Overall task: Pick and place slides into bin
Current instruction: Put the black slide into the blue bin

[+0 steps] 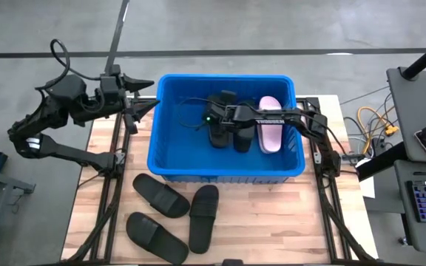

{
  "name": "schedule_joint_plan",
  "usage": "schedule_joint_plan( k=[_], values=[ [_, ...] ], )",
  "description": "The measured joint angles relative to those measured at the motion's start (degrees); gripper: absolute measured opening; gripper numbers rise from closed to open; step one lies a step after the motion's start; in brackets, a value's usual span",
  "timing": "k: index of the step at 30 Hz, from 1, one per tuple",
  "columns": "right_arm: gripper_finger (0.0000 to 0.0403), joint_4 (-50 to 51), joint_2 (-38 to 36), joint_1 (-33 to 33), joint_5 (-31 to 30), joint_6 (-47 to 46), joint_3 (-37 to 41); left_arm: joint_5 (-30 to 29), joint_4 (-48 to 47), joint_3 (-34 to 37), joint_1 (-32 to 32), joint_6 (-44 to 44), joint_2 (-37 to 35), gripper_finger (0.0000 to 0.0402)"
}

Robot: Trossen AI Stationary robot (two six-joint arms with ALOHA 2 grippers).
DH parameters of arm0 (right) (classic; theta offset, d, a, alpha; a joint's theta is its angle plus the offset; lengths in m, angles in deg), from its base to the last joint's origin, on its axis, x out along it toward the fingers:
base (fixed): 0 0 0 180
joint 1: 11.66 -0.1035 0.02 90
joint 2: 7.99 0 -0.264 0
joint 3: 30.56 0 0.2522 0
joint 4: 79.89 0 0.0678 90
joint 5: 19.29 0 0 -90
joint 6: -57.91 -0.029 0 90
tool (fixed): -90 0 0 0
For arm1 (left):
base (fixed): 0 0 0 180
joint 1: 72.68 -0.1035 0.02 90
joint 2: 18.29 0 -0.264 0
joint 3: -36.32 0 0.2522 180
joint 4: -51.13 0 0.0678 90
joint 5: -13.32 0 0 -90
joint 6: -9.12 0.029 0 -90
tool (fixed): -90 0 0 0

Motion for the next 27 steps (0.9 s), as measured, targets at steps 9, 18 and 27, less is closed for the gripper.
schedule_joint_plan(
  k=[9,18,27],
  values=[
    [0.0012,5.0,5.9,0.0,-0.3,-0.3,-3.0,-0.1,-0.1,0.0,0.0,0.0,0.2,0.0262],
    [0.0012,10.4,5.8,0.3,4.1,-7.1,-3.0,0.0,-0.6,0.0,0.0,-0.1,-0.1,0.0262],
    [0.0012,9.8,5.6,0.4,6.0,-8.8,-3.5,0.0,-0.6,0.0,0.0,-0.1,0.3,0.0262]
  ],
)
